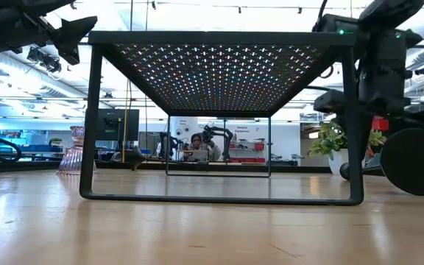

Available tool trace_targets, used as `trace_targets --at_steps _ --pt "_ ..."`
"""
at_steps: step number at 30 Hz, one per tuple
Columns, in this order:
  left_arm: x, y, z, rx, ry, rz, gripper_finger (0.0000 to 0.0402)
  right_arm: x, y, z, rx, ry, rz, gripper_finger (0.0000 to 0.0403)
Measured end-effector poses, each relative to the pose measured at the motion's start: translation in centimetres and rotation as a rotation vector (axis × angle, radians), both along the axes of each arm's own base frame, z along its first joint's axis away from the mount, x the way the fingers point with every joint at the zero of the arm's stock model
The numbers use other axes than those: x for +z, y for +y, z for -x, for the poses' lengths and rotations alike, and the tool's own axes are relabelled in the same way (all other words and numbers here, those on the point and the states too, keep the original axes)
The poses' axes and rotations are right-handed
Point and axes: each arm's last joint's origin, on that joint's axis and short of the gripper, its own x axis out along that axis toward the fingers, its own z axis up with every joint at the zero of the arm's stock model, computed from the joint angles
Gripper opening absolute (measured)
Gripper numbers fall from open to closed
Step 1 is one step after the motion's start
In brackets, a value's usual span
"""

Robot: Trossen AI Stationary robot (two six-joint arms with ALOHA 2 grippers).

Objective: Pick & Place candle stick holders
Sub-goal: Put the middle right black candle holder on the shelf

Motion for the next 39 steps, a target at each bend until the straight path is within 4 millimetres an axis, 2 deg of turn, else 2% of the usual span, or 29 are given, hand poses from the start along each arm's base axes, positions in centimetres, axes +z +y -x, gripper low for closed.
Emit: trace_targets --at_steps 10,23,29,34,39 --pt "0.0 0.0 0.0 0.000 0.004 0.000 0.0248 -0.2 -1.2 -0.5 0.083 -0.031 0.149 0.0210" --pt "0.0 0.0 0.0 0.000 0.004 0.000 0.0248 -0.5 -1.3 0.1 0.087 0.028 0.155 0.0201" --pt "0.0 0.0 0.0 0.000 0.004 0.000 0.0248 -2.0 -1.3 0.7 0.053 -0.010 0.152 0.0171" --pt "0.0 0.0 0.0 0.000 0.004 0.000 0.0248 -2.4 -1.3 1.0 0.051 -0.011 0.155 0.0139" --pt "0.0 0.0 0.0 0.000 0.004 0.000 0.0248 -2.4 -1.3 1.1 0.066 -0.001 0.153 0.0083"
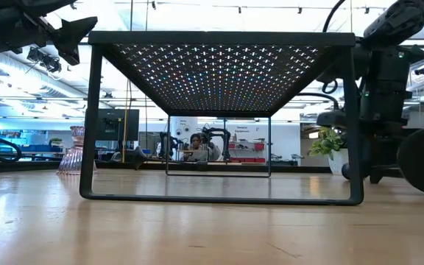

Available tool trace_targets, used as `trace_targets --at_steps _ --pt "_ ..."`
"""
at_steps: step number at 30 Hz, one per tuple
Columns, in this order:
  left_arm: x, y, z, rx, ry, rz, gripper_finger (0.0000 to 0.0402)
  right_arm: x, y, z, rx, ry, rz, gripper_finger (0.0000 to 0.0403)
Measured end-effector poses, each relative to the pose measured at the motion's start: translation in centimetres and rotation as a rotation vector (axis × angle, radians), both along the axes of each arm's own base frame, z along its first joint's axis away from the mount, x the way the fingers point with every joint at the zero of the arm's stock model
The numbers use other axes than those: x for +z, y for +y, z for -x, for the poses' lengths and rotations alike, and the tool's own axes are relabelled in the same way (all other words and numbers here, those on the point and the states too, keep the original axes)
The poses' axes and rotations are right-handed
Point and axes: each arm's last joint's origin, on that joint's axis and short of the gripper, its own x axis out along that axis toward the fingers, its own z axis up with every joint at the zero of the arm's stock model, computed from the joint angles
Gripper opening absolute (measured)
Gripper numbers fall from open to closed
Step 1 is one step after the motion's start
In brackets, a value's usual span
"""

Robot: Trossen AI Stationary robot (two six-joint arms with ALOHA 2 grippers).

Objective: Pick & Place candle stick holders
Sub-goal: Put the middle right black candle holder on the shelf

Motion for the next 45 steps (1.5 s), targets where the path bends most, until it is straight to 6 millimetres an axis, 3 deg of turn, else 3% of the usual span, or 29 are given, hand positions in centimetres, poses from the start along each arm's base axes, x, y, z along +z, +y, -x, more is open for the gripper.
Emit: trace_targets --at_steps 5,38,45 --pt "0.00 0.00 0.00 0.000 0.000 0.000 0.0248 -0.03 0.00 0.00 0.030 0.001 0.005 0.0012" --pt "0.00 0.00 0.00 0.000 0.000 0.000 0.0248 -0.02 -0.09 -0.31 0.116 -0.019 0.069 0.0029" --pt "0.00 0.00 0.00 0.000 0.000 0.000 0.0248 0.00 -0.09 -0.17 0.121 -0.004 0.060 0.0010"
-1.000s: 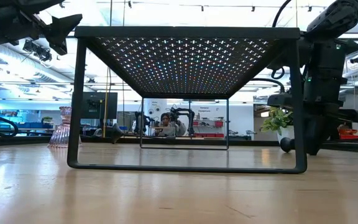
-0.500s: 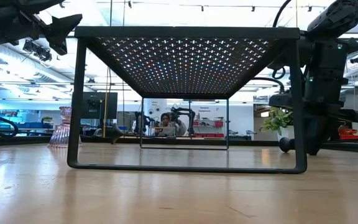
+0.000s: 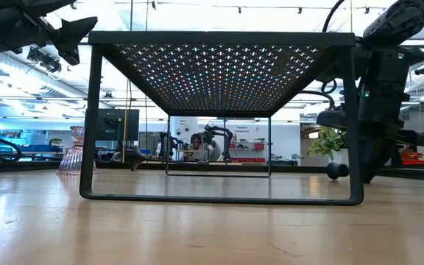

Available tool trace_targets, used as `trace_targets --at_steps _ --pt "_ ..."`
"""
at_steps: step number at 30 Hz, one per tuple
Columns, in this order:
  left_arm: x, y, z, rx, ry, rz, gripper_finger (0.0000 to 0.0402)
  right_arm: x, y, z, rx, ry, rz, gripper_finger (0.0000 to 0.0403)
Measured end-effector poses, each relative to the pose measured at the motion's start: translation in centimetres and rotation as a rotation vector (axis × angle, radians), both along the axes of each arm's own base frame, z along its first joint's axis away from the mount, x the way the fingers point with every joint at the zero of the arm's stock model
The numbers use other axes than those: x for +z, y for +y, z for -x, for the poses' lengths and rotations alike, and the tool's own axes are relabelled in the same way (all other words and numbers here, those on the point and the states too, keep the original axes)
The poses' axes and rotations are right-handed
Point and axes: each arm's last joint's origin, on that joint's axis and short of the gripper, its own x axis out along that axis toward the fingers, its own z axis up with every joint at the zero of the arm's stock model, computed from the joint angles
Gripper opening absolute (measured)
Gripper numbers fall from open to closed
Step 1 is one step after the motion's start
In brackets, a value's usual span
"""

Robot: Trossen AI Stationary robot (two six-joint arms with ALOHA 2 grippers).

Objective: Pick & Place candle stick holders
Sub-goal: Put the middle right black candle holder on the shelf

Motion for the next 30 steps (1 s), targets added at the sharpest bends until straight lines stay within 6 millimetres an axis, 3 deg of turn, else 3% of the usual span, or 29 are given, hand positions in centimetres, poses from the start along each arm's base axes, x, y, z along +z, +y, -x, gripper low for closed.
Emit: trace_targets --at_steps 6,10,16,24,30 --pt "0.0 0.0 0.0 0.000 0.000 0.000 0.0248 0.1 0.0 0.1 0.018 0.009 -0.003 0.0006" --pt "0.0 0.0 0.0 0.000 0.000 0.000 0.0248 1.3 0.0 0.1 0.052 0.046 0.015 0.0004" --pt "0.0 0.0 0.0 0.001 0.000 0.000 0.0248 5.9 -0.4 -0.4 0.078 0.093 0.149 0.0004" --pt "0.0 0.0 0.0 0.000 0.000 0.000 0.0248 14.5 0.1 -0.6 0.099 -0.160 0.484 0.0004" --pt "0.0 0.0 0.0 0.000 0.001 0.001 0.0248 18.4 1.5 0.3 0.118 -0.391 0.769 0.0003"
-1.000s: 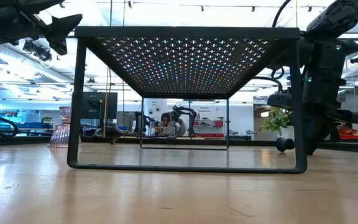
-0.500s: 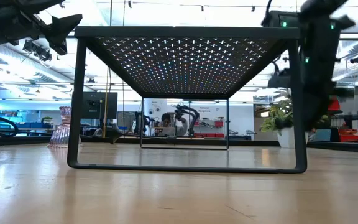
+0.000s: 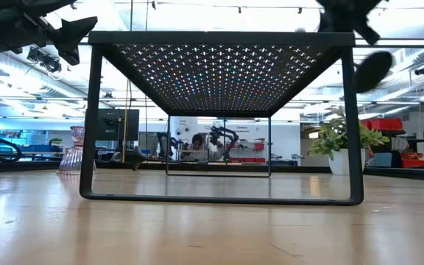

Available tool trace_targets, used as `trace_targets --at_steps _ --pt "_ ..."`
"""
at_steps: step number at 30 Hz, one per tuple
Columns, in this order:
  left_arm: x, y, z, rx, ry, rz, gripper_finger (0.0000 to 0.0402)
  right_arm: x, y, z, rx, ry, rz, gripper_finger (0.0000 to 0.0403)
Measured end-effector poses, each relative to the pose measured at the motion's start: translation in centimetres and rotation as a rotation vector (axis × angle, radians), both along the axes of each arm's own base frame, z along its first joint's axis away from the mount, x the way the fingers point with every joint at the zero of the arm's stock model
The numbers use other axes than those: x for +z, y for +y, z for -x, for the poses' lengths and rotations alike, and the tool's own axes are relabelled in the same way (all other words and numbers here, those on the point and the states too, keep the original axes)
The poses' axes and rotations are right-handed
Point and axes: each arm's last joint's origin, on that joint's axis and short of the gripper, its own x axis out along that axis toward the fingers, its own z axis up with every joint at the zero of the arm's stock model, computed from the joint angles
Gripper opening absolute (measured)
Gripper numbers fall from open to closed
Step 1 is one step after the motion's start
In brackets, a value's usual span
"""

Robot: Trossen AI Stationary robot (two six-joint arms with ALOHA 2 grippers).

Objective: Pick & Place candle stick holders
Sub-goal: Put the middle right black candle holder on the shelf

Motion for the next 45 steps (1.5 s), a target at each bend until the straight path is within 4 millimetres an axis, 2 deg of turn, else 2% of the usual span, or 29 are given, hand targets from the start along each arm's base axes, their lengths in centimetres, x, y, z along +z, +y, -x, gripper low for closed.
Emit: trace_targets --at_steps 8,12,16,22,26,33,38,45 --pt "0.0 0.0 0.0 0.000 0.000 -0.001 0.0248 2.0 1.8 -3.0 0.138 -0.184 0.297 0.0002" --pt "0.0 0.0 0.0 0.001 0.000 -0.001 0.0248 1.3 1.9 -4.7 0.194 -0.259 0.432 0.0002" --pt "0.0 0.0 0.0 0.000 0.000 0.000 0.0248 -0.5 1.2 -5.7 0.287 -0.394 0.514 0.0002" --pt "-0.1 0.0 0.0 0.001 0.008 0.000 0.0248 -2.7 -1.3 -7.3 0.317 -0.472 0.527 0.0002" --pt "-0.1 0.1 0.0 0.025 0.010 0.008 0.0248 -2.8 -2.8 -8.8 0.389 -0.503 0.515 0.0002" --pt "-0.3 0.1 -0.1 0.044 0.028 0.012 0.0248 -2.6 -3.6 -11.0 0.468 -0.510 0.562 0.0002" --pt "-0.3 0.1 -0.1 0.045 0.032 0.012 0.0248 -3.4 -4.4 -12.5 0.519 -0.537 0.587 0.0002" --pt "-0.4 0.1 -0.1 0.045 0.038 0.013 0.0248 -4.1 -5.5 -12.7 0.510 -0.513 0.580 0.0001"
